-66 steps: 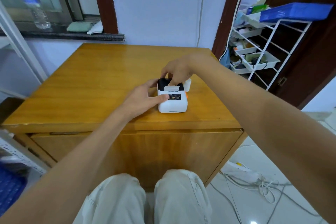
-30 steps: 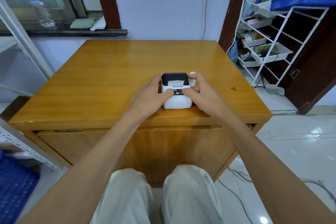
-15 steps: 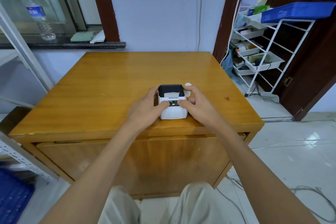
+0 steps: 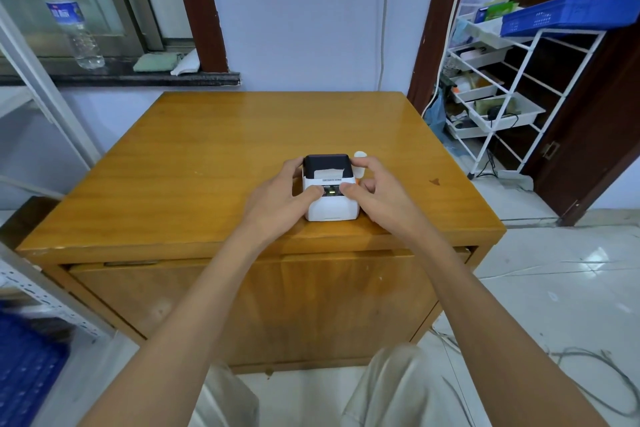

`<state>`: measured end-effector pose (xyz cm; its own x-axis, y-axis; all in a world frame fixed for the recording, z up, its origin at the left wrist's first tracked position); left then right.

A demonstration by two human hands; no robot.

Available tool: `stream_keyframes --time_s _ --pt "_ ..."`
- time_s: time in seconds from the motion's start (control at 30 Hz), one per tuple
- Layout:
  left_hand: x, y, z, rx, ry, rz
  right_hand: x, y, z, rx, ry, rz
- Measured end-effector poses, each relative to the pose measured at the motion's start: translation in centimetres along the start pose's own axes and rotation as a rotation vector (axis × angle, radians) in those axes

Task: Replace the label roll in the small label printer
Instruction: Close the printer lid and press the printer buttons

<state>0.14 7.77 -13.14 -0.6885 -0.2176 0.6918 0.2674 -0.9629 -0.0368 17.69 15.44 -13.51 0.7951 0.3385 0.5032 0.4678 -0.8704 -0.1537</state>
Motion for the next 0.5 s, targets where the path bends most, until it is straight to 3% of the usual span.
stream_keyframes --time_s 0.5 --pt "-0.14 -0.04 -0.15 0.004 0.025 0.007 -0.26 0.07 0.04 -0.017 0.001 -0.019"
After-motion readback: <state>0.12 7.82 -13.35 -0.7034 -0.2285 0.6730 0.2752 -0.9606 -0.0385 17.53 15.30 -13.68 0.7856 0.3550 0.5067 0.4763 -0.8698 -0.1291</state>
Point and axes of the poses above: each hand's wrist, its own y-axis away from the middle knuckle, its own x-axis out of the back of the hand, z = x × y, the point moved 10 cm from there along -y, towards the middle knuckle, and after that the axes turned 2 degrees about -z, right-handed, at the moved point
